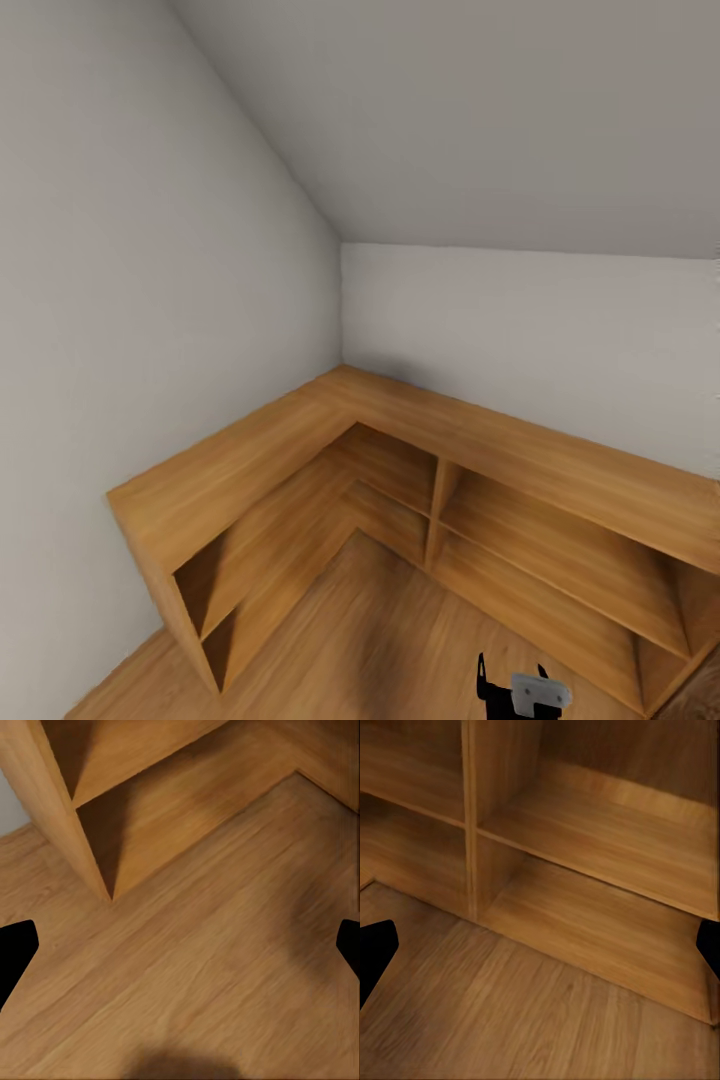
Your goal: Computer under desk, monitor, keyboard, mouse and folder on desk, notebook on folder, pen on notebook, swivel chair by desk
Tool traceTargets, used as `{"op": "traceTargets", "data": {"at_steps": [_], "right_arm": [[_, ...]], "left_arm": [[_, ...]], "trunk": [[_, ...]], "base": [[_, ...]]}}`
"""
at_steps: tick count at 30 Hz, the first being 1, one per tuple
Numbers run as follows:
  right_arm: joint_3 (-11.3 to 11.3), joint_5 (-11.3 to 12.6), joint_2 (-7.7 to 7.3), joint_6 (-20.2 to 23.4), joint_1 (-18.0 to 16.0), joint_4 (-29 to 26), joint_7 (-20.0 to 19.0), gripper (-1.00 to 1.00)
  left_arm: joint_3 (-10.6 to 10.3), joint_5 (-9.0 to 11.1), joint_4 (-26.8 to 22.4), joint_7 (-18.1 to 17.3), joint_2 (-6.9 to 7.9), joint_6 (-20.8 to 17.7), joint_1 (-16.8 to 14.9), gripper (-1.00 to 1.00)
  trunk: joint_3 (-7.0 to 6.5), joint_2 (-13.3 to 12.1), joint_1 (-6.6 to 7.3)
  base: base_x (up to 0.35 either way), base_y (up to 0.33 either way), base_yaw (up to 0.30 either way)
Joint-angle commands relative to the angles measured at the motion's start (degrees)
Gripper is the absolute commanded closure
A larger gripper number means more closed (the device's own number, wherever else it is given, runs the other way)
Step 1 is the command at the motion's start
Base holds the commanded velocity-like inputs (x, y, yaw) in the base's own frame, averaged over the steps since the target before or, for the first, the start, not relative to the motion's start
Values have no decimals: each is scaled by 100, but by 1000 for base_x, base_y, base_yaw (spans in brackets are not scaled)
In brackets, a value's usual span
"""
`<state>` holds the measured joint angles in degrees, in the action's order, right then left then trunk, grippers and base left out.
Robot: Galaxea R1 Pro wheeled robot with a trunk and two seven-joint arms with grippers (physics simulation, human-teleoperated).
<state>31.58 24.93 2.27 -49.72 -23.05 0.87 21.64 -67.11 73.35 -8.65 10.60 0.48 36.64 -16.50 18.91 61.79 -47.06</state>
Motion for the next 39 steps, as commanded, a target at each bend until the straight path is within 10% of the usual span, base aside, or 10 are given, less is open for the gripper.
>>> {"op": "traceTargets", "data": {"at_steps": [1, 39], "right_arm": [[49, 20, 5, -11, -7, 9, 36, -100], [50, 17, 15, 38, -7, 10, 33, -100]], "left_arm": [[-48, 13, -14, 50, 5, 12, -3, -100], [-48, 13, -14, 47, 5, 10, -3, -100]], "trunk": [[7, 4, -3], [7, 4, -3]], "base": [[273, 181, -279], [112, 100, -279]]}}
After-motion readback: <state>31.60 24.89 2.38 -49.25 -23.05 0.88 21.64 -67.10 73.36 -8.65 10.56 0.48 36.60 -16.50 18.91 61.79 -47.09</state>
